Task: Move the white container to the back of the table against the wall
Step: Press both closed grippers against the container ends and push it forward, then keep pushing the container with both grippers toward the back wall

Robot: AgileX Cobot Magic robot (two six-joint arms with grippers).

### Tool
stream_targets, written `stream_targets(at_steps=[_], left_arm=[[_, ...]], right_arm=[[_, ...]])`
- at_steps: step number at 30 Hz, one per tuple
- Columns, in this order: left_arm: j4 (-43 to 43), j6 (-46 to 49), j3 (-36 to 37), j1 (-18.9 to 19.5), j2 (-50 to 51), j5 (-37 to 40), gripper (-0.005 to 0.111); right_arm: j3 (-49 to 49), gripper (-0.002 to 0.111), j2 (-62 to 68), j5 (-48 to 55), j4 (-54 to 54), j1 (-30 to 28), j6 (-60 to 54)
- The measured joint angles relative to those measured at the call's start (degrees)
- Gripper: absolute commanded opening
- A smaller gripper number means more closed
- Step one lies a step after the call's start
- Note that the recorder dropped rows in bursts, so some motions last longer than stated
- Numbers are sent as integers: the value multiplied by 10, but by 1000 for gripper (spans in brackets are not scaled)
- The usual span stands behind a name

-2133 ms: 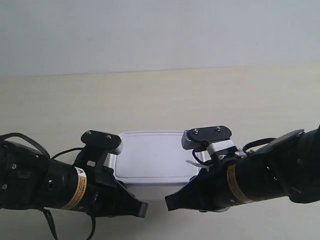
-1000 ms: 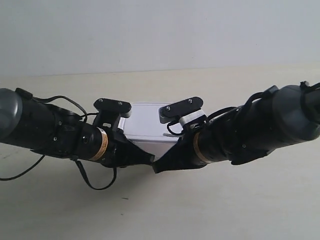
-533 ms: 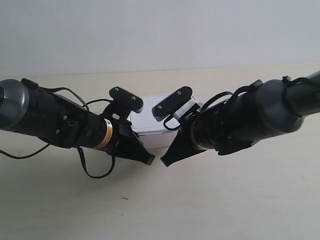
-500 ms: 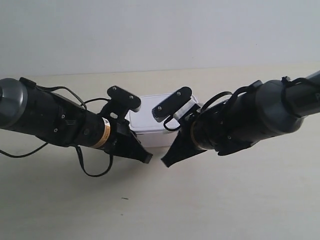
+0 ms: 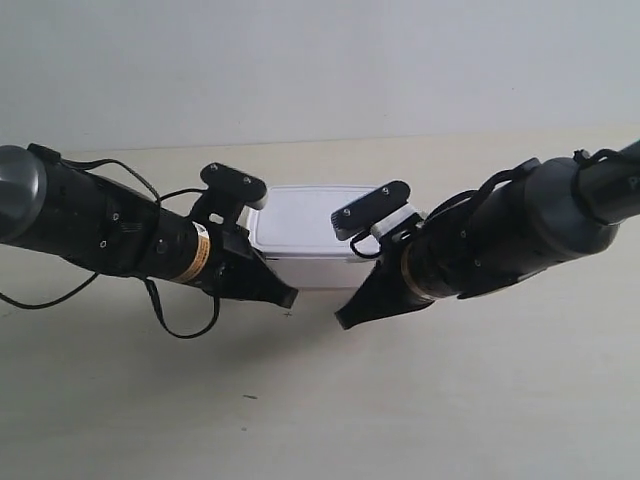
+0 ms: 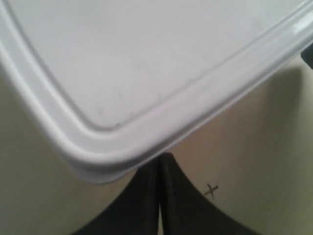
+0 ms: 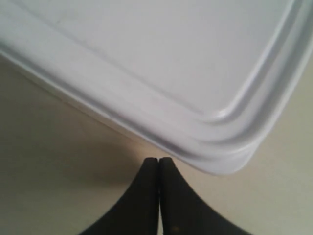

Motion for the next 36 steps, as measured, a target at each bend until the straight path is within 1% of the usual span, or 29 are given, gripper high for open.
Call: stream_targets(at_steps=[5, 8, 13, 23, 36], left_arm=[[-1, 0, -21, 0, 30, -6, 0], [-16, 0, -33, 0, 38, -2, 0], [-28, 0, -50, 3, 51, 2, 0], [-43, 0, -86, 4, 73, 25, 0], [-58, 0, -122, 4, 74, 62, 0]], right_arm=[[-2, 0, 0, -55, 2, -27, 21], [-9, 0, 0, -88, 5, -44, 33], [-24, 0, 0, -156, 37, -69, 35], [-62, 0, 3, -162, 50, -73, 56], [-118, 0, 55, -159, 50, -73, 78]])
